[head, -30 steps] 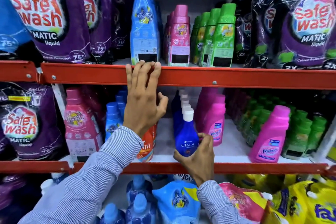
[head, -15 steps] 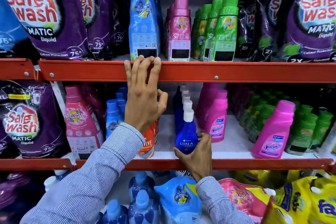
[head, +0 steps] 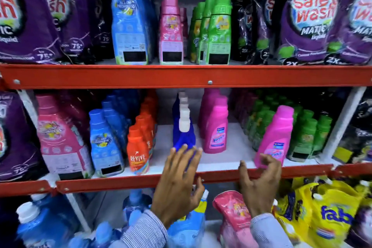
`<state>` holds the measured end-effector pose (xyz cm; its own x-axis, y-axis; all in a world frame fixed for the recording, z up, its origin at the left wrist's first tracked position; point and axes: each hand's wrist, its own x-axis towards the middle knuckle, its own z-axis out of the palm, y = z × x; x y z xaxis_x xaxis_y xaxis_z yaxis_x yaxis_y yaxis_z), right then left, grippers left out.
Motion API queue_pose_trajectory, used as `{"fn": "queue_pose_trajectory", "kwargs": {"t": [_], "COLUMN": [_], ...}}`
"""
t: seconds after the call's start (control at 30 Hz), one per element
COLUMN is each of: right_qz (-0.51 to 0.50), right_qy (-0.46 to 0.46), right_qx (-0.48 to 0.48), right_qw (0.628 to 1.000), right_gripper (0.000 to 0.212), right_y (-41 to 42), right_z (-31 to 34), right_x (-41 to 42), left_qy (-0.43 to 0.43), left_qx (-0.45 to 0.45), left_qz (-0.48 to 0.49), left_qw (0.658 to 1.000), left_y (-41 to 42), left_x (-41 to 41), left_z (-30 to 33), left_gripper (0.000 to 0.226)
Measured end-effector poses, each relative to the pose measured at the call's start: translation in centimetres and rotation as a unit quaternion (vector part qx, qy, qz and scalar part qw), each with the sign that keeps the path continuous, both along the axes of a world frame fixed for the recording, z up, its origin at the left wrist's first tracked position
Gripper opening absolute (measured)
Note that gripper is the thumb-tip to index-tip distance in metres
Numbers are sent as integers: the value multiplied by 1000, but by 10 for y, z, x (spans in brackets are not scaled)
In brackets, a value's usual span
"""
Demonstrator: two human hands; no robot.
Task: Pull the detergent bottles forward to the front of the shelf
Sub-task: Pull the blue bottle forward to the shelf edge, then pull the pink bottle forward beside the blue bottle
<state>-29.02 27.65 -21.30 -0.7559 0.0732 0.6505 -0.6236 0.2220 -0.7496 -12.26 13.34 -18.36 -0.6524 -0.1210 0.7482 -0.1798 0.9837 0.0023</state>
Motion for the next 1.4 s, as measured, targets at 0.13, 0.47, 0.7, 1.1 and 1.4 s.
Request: {"fn": "queue_pose_trajectory", "kwargs": {"t": [0.13,0.47,0.7,1.1,1.4], "right_qz": [-96,-100,-97,43,66], "right_qy": [-52,-128,-141,-78,-96], "right_qx": [29,103,83,96,121], "right_qw": [994,981,982,991,986], "right_gripper": [78,117,93,85,85], "right_y": [12,12,19,-36,-57], "right_z": [4,0,4,16,6], "right_x": [-31,-74,-89,-37,-16], "left_qy": [-103,-185,-181,-176,-174], "left_qx": [30,78,85,78,82], "left_qz": [-7,44,32,23,8], "left_qw": [994,979,979,981,981], "left_y": [17,20,18,13,11], "left_x": [-14,-23,-24,-23,-23], "left_z": [-41,-68,-69,-72,-76], "left_gripper": [81,87,88,76,82]}}
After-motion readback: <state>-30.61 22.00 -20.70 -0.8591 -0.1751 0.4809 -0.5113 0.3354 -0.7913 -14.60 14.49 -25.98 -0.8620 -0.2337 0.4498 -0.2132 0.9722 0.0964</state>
